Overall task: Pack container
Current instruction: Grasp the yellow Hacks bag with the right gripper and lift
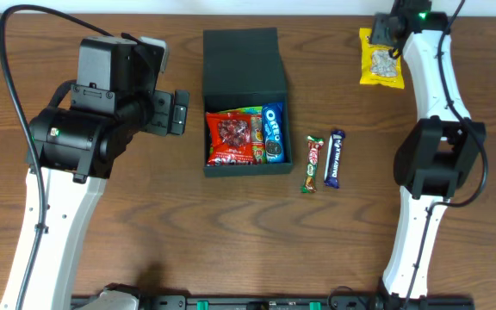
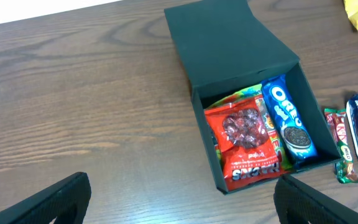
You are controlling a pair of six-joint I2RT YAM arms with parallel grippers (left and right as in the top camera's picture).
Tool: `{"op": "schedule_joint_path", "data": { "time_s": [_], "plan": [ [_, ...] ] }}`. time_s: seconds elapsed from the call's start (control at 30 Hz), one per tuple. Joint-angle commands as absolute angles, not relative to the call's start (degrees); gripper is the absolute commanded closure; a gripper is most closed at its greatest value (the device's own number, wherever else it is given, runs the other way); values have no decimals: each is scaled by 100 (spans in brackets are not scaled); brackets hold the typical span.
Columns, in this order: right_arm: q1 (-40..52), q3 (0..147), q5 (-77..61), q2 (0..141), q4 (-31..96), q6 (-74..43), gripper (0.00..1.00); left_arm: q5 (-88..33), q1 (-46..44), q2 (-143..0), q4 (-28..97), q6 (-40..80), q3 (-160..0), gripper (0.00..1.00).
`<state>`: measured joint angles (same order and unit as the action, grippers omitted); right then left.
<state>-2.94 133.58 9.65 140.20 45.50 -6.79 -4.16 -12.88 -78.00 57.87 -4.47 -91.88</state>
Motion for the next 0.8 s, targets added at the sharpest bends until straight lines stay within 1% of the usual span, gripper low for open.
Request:
{"op": "schedule_joint_path", "data": {
  "time_s": [0.0, 0.03, 0.07, 0.5, 0.57, 0.6, 0.63, 0.67, 0.73, 0.77],
  "plan": [
    [-375, 13323, 985, 14136, 4517, -460, 11, -432, -1275, -7712, 5789, -384, -9275, 5],
    [-388, 13227, 980, 14178, 4431, -460, 4, -429, -1275, -7712, 5789, -384, -9275, 5],
    [-395, 13163, 965, 14206, 4379, -460, 1, -429, -1275, -7712, 5784, -384, -9275, 5],
    [-458, 13074, 727, 15111, 4156, -464, 1, -425, -1275, -7712, 5669, -388, -9275, 5],
    [-460, 13072, 725, 15187, 4185, -510, 14, -425, -1275, -7712, 5671, -388, -9275, 5],
    [-460, 13072, 722, 15200, 4204, -519, 25, -427, -1275, -7712, 5671, -388, -9275, 5],
    [-464, 13069, 725, 15200, 4217, -558, 31, -425, -1275, -7712, 5671, -388, -9275, 5],
    [-464, 13069, 722, 15200, 4222, -574, 42, -427, -1275, -7712, 5671, -388, -9275, 5],
    [-464, 13072, 725, 15200, 4252, -574, 55, -425, -1275, -7712, 5671, -388, -9275, 5],
    [-464, 13072, 722, 15200, 4300, -576, 58, -423, -1275, -7712, 5671, -388, -9275, 5]
  ]
}}
